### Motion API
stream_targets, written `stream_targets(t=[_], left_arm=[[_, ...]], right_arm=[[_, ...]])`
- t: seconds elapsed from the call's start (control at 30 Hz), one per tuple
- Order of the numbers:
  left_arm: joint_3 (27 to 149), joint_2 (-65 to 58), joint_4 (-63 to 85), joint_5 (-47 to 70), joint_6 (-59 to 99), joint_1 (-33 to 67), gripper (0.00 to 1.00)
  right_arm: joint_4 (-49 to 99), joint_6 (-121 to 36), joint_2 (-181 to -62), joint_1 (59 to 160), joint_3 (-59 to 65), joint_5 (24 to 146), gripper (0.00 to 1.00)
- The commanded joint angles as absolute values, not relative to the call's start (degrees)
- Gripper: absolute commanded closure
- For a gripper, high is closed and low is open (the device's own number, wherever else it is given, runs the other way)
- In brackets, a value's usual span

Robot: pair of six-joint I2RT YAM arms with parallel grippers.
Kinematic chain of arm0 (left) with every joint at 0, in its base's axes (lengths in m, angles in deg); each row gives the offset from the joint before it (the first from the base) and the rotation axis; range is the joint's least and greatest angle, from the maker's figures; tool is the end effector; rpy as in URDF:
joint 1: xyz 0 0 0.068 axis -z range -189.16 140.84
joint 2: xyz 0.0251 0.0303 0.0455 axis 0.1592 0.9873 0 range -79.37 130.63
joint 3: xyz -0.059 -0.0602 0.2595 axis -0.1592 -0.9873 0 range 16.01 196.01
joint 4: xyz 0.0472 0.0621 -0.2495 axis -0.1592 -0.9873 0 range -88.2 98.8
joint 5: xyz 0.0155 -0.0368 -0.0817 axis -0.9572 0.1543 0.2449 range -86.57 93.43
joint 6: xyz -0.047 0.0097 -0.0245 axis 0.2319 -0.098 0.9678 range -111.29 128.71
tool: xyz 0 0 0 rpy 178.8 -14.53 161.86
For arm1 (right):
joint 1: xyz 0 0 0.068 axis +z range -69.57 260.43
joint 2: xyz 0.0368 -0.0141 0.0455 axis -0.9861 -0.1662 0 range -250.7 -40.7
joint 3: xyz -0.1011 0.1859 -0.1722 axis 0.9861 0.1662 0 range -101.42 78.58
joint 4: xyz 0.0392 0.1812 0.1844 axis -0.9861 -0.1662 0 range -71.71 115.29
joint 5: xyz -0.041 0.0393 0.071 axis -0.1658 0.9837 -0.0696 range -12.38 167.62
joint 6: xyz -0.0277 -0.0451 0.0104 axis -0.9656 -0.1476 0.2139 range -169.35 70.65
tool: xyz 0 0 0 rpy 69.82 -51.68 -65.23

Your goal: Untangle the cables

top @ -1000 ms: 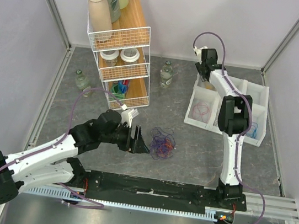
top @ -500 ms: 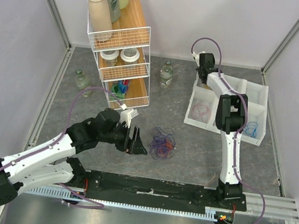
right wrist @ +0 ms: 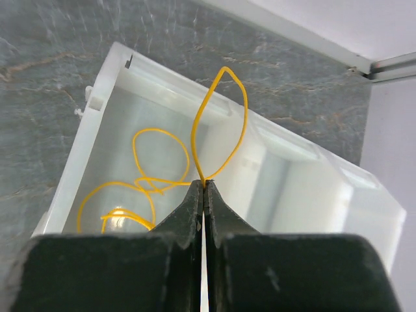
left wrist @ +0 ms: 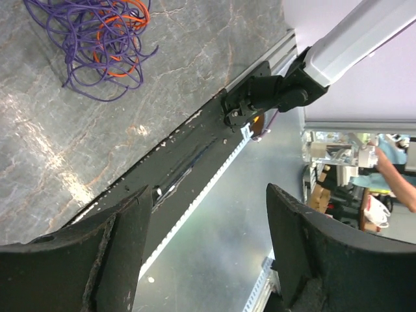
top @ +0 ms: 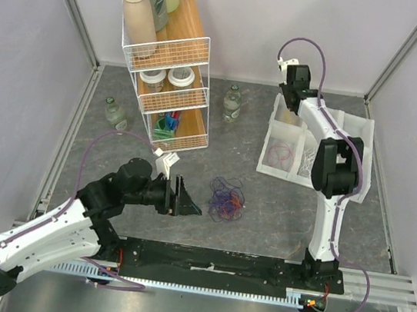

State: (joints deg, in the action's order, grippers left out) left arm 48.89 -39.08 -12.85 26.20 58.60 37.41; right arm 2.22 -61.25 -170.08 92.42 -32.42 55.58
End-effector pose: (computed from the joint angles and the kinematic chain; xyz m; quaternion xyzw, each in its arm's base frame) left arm 0.1018 -0.1275 0.2603 0.0756 0.8475 -0.4841 0.2043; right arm 0.5106 0.0947 0.2264 -0.1084 0.8917 -0.1739 0.4037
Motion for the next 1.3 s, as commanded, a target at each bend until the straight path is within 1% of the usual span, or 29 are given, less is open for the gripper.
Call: stream_targets(t=[0.0,0.2,0.33,0.43,0.5,0.6,0.73,0.77,0.8,0.87,0.97,1.1,1.13,1.17,1.27], left_arm=[[47.48,-44.56,-11.15,23.75,65.22,37.16,0.24],[49.84,-48.7,-17.82,20.22,64.61,37.16,0.24],[51.51,-50.36,-20.56,18.64,64.34,37.16,0.24],[51.51,-50.72,-21.08,17.94,64.25,37.16,0.24],[51.52,-49.76,-21.35,17.85,63.9,37.16,0.23],[51.78,-48.09,-21.17,18.2,63.2,37.16,0.23],[51.69,-45.98,-19.68,18.02,61.89,37.16,0.23],[52.04,-45.02,-19.25,18.02,60.92,37.16,0.22],[52.13,-43.7,-19.15,17.94,60.39,37.16,0.22],[52.83,-41.24,-18.19,17.76,58.46,37.16,0.21],[53.1,-36.24,-15.56,17.67,56.44,37.16,0.2],[52.13,-30.17,-8.97,19.42,55.55,37.16,0.2],[52.13,-29.02,-7.83,19.43,55.55,37.16,0.2],[52.13,-27.97,-7.03,19.52,55.47,37.16,0.2],[51.34,-25.77,-3.69,19.43,55.46,37.16,0.21]], right_arm=[[4.37,-56.56,-161.56,92.3,-28.92,59.07,1.0],[3.84,-52.0,-158.57,92.21,-24.7,64.07,1.0],[3.84,-49.44,-159.35,92.21,-23.46,65.84,1.0],[2.62,-46.81,-162.33,91.78,-25.39,66.02,1.0],[-0.1,-45.05,-164.7,91.6,-29.16,65.58,1.0],[-1.26,-44.6,-163.93,91.6,-30.06,66.54,0.8],[-4.32,-42.41,-160.77,91.68,-30.67,69.0,0.72],[-4.42,-41.27,-159.02,91.68,-29.45,69.53,0.68],[-4.33,-40.13,-157.0,91.77,-27.44,70.14,0.64],[-2.32,-37.85,-152.44,92.3,-21.74,72.51,0.61],[1.11,-35.56,-144.79,95.1,-9.44,73.67,0.56],[4.98,-32.75,-133.89,100.72,6.38,74.89,0.53],[6.38,-31.52,-129.6,102.22,9.9,76.03,0.53],[7.44,-29.94,-126.77,103.45,14.02,77.34,0.53],[12.0,-23.53,-118.07,105.21,25.36,88.83,0.51]])
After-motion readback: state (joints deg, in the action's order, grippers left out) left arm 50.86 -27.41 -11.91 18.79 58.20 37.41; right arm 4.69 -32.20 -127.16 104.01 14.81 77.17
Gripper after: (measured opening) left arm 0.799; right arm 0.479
